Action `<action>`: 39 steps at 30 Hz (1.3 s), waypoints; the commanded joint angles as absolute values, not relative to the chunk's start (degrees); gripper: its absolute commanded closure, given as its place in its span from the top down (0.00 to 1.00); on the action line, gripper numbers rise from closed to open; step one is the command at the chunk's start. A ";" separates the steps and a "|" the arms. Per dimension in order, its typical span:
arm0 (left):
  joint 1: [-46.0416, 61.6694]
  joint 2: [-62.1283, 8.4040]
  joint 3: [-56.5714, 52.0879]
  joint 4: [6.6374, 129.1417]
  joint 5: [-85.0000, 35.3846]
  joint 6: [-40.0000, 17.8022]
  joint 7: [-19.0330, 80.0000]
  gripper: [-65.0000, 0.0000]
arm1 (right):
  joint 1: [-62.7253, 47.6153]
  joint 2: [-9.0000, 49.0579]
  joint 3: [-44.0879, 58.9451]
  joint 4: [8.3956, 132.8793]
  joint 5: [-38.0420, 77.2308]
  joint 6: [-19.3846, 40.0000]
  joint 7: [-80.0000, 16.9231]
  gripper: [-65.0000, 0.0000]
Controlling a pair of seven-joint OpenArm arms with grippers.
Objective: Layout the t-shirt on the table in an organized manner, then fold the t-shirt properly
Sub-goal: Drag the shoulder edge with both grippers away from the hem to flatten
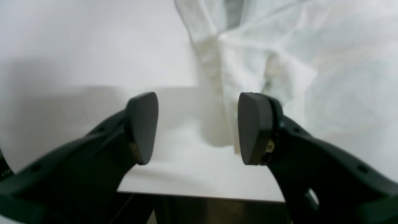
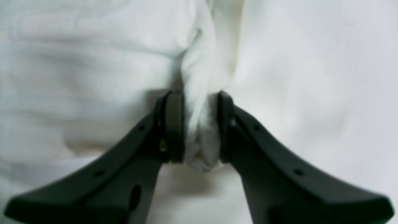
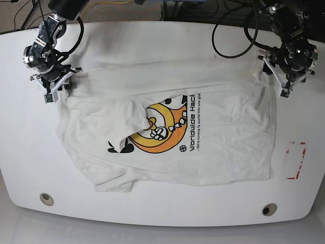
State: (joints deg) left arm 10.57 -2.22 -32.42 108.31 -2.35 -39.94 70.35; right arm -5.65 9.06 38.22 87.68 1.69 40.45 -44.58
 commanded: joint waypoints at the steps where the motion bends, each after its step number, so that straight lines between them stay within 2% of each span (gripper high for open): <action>1: 11.03 -2.51 -31.96 109.23 -5.23 -40.00 69.41 0.59 | -5.76 9.63 38.29 88.13 -0.13 40.00 -46.02 0.24; 10: 11.30 -2.68 -31.96 104.57 -6.02 -40.00 69.05 0.59 | -5.76 9.63 38.29 88.13 -0.13 40.00 -46.02 0.24; 16: 12.09 -2.95 -31.96 100.26 -5.76 -40.00 64.31 0.59 | -5.76 9.63 38.29 88.13 -0.13 40.00 -46.02 0.24; 22: 12.79 -2.95 -31.87 98.51 -6.02 -40.00 63.69 0.57 | -5.76 9.63 38.37 88.13 -0.22 40.00 -46.02 0.24; 25: 12.79 -2.95 -31.87 98.51 -5.93 -40.00 63.69 0.46 | -5.76 9.63 38.46 88.13 -0.22 40.00 -46.02 0.23; 27: 12.79 -2.95 -30.99 98.33 -5.76 -40.00 63.69 0.31 | -5.76 9.63 38.37 88.13 -0.31 40.00 -46.02 0.23; 30: 12.88 -3.03 -29.32 98.42 -5.67 -40.00 63.78 0.15 | -5.76 9.63 38.37 88.13 -0.40 40.00 -46.02 0.19; 32: 13.14 -3.03 -28.53 98.59 -5.67 -40.00 63.78 0.10 | -5.76 9.63 38.37 88.13 -0.48 40.00 -46.11 0.13; 35: 14.20 -3.12 -27.65 98.95 -5.67 -40.00 63.78 0.10 | -5.76 9.71 38.46 88.13 -0.57 40.00 -46.29 0.06; 39: 15.96 -5.05 -26.77 101.05 -5.67 -40.00 63.87 0.10 | -6.55 9.80 38.64 88.13 -0.57 40.00 -46.29 0.05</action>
